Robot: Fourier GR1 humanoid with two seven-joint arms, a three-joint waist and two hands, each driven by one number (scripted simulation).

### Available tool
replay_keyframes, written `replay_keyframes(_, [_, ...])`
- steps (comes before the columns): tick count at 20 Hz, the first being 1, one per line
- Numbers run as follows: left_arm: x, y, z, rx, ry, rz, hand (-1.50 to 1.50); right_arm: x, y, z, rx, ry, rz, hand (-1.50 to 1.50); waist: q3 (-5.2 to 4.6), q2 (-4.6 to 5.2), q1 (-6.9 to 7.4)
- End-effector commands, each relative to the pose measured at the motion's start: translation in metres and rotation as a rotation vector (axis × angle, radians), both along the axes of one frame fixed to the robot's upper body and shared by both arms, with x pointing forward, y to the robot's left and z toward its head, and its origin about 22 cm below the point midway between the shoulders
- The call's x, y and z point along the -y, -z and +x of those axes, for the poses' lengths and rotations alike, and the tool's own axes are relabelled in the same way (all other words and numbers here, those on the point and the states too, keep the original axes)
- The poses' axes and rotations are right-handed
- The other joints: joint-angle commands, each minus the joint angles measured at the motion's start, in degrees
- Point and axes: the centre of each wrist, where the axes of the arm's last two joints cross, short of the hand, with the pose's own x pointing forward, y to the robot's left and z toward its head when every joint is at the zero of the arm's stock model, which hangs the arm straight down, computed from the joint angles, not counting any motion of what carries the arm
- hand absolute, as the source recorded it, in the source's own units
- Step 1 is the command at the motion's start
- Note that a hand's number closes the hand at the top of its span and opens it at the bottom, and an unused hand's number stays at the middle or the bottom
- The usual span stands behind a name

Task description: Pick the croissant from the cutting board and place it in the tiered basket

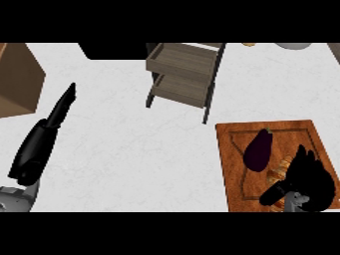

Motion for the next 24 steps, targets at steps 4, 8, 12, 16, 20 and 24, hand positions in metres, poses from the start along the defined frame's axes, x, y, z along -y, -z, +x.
replay_keyframes(4, [0.000,0.011,0.001,0.003,-0.006,0.002,0.00,-0.016,0.026,-0.012,-0.098,0.035,0.017,1.50,-0.01,-0.01,-0.15])
replay_keyframes(8, [-0.012,0.015,0.013,-0.013,-0.024,-0.013,0.00,-0.003,0.009,0.013,0.064,-0.006,0.043,1.50,-0.01,0.04,-0.19])
replay_keyframes(12, [0.021,0.003,-0.004,-0.001,-0.009,-0.014,0.00,-0.021,0.021,0.028,0.092,-0.068,-0.034,1.50,0.01,0.01,0.25])
replay_keyframes(16, [0.006,0.010,0.002,-0.012,-0.016,-0.013,0.00,-0.015,-0.007,0.013,0.157,-0.093,-0.109,1.50,-0.02,-0.03,-0.11])
replay_keyframes(20, [0.003,0.006,0.007,-0.002,-0.010,0.003,0.00,0.074,-0.073,0.028,0.179,-0.415,-0.109,1.50,-0.04,0.01,-0.82])
replay_keyframes(24, [-0.005,0.006,-0.003,-0.023,-0.008,0.006,0.00,0.127,-0.149,0.038,0.274,-0.563,-0.131,1.50,-0.01,-0.06,-0.16])
